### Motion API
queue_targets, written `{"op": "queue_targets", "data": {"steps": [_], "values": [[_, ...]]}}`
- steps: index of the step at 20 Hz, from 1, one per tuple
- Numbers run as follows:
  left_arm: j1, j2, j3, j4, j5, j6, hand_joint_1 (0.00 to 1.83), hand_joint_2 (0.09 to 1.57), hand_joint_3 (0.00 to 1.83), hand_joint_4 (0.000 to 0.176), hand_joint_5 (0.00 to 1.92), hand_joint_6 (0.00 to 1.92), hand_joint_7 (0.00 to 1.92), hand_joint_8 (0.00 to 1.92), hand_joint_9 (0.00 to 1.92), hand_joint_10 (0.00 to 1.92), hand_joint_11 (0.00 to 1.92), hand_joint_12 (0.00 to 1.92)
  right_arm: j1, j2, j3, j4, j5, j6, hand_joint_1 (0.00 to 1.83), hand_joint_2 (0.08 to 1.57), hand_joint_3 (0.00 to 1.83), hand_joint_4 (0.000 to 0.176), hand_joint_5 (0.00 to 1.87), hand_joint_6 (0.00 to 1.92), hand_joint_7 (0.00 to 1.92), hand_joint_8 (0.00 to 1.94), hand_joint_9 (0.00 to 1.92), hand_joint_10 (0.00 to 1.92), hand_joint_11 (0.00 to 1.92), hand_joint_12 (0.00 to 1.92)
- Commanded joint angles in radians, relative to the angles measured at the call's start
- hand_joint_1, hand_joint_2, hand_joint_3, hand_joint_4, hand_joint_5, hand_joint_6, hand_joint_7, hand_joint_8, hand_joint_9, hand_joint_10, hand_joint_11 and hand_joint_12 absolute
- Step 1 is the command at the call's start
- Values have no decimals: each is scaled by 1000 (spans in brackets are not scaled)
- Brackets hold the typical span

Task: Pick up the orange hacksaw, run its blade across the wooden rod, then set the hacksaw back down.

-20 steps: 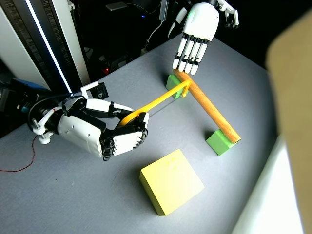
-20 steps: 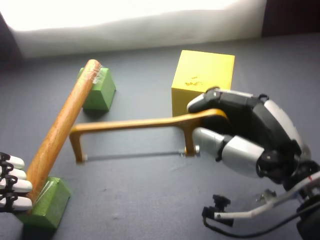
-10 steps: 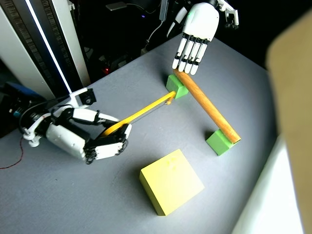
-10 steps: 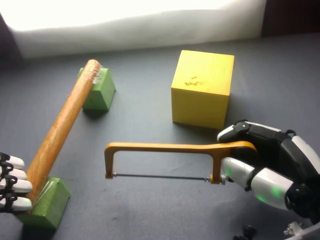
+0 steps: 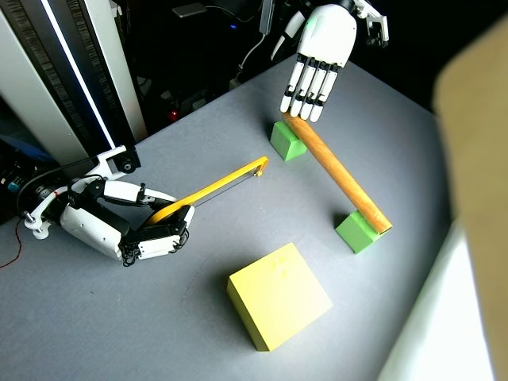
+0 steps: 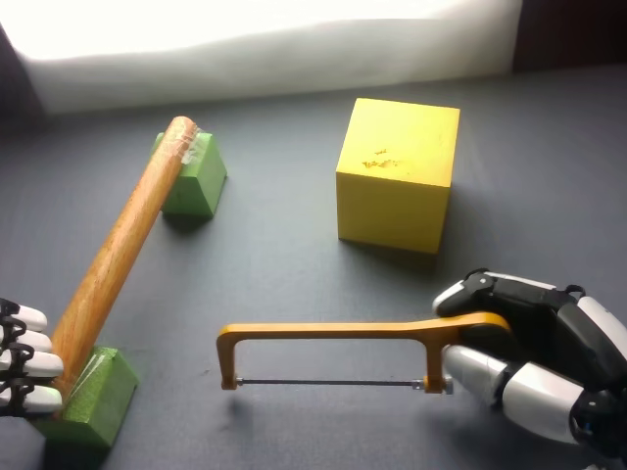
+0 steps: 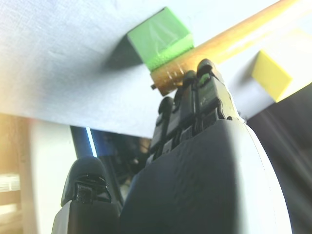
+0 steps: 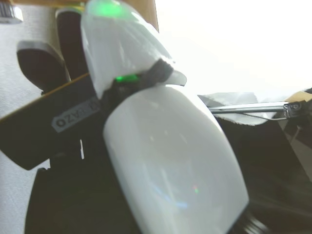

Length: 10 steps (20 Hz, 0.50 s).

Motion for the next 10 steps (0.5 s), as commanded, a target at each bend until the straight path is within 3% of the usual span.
{"op": "queue_targets", "data": {"steps": [1,2,3,4,5,7,9,10], "values": [[-5,3,-3,-31,-36,-2,83,1198,0,0,26,1,21,0,8,0,1,13,-2,7,-7,-63,116,13,1292,1262,0,0,586,537,683,1460,596,1006,500,1542],[-5,3,-3,-31,-36,-2,69,1202,2,0,17,0,14,0,14,2,10,20,-3,7,-7,-63,119,10,1147,1236,0,0,575,150,509,360,480,714,354,1473],[-5,3,-3,-31,-36,-2,83,1196,0,0,20,3,15,2,14,2,9,21,-3,8,-8,-63,120,10,1064,1198,0,0,490,14,485,40,416,326,143,1399],[-5,3,-3,-31,-36,-2,89,1196,0,0,30,7,20,4,21,4,14,25,-3,8,-8,-63,120,10,1034,1176,0,0,433,0,432,1,407,106,45,1369],[-5,3,-3,-31,-36,-2,60,1199,1,0,29,5,24,4,20,3,16,28,-3,9,-8,-63,121,7,968,1137,0,0,293,0,274,0,276,27,8,1118],[-5,3,-3,-31,-36,-2,73,1203,1,0,20,1,10,0,2,0,8,28,-3,9,-8,-64,120,6,961,1055,0,0,210,2,175,0,162,4,0,666],[-6,3,-3,-31,-36,-2,76,1206,2,0,26,3,18,4,13,4,10,32,-4,15,-13,-66,120,-1,913,945,0,0,59,6,5,0,5,0,0,49],[-6,3,-3,-31,-36,-2,62,1206,2,0,25,2,8,1,2,0,5,32,-5,20,-17,-67,119,-1,879,939,0,3,19,1,0,0,0,0,0,9]]}}
